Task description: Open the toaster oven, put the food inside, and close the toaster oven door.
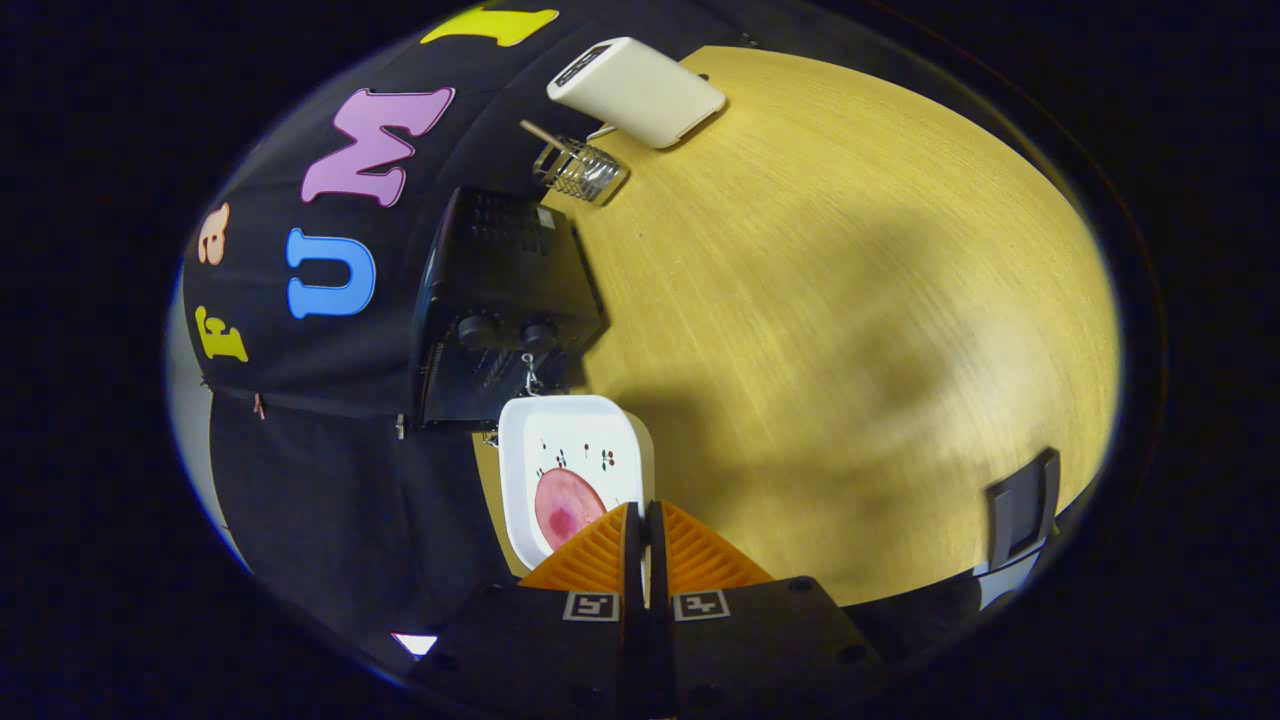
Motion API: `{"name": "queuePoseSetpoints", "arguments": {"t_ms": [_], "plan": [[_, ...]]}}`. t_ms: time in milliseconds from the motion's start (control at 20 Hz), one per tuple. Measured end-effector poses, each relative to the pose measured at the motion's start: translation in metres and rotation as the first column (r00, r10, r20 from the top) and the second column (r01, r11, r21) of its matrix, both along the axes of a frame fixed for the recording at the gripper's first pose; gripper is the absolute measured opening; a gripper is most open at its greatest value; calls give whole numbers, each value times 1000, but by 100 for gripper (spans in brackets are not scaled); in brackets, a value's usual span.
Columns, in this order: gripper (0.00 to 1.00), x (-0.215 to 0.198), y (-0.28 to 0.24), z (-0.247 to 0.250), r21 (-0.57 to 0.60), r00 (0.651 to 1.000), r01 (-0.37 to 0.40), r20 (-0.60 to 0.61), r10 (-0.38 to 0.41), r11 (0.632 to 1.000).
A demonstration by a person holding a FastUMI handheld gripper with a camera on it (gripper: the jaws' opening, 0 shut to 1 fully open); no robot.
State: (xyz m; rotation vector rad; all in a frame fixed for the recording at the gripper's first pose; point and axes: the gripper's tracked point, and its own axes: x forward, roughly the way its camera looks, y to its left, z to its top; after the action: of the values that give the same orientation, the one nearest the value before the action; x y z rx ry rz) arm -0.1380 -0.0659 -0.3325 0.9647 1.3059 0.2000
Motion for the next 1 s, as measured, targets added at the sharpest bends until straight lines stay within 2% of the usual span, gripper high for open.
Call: {"name": "queuePoseSetpoints", "arguments": {"t_ms": [300,550,800,1000], "plan": [[5,19,92,18,24,997,82,-3,-82,996],[5,40,147,6,-28,979,201,-34,-202,979],[5,69,185,-4,-59,937,343,-49,-346,937],[5,97,203,-12,-77,872,481,-59,-486,873]]}}
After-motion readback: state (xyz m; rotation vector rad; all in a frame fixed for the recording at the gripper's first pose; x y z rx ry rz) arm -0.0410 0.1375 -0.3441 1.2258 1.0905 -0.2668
